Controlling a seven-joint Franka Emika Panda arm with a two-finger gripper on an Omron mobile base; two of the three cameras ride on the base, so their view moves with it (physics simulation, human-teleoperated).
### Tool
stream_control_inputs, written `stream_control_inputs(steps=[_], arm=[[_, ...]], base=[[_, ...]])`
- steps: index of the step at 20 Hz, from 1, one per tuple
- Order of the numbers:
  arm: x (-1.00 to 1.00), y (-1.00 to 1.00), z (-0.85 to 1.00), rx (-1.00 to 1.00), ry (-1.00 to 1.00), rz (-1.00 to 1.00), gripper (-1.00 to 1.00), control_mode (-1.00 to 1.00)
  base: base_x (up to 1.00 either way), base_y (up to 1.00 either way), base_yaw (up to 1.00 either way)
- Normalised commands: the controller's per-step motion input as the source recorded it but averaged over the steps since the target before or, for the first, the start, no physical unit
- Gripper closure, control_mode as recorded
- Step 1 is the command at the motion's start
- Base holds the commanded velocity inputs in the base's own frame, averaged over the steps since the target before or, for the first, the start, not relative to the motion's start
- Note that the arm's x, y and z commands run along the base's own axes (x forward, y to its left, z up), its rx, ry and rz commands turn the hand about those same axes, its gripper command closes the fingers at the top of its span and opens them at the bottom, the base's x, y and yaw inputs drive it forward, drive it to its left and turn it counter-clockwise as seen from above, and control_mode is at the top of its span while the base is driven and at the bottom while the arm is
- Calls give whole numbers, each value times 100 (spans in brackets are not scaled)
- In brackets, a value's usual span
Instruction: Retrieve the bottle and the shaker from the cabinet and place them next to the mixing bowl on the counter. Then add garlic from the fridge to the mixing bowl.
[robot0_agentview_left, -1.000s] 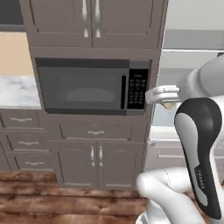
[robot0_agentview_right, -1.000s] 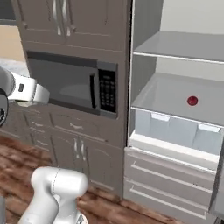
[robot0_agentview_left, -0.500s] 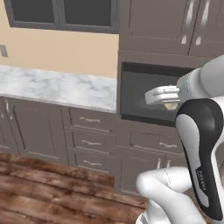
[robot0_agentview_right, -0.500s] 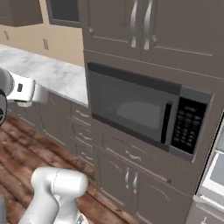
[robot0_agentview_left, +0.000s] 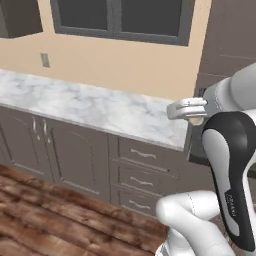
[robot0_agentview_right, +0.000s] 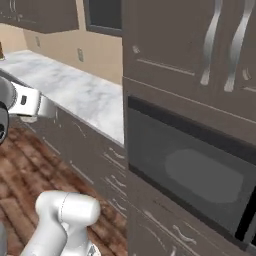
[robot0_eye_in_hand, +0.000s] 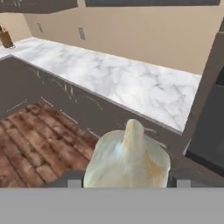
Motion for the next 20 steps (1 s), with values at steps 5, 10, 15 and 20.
stream_control_inputs(steps=[5, 10, 15, 20], arm=[[0, 0, 0, 0, 0, 0, 100, 100], [0, 0, 0, 0, 0, 0, 100, 100], [0, 0, 0, 0, 0, 0, 100, 100], [0, 0, 0, 0, 0, 0, 100, 100]], base=[[95, 72, 58], [77, 56, 74], [85, 49, 74], [100, 33, 69]])
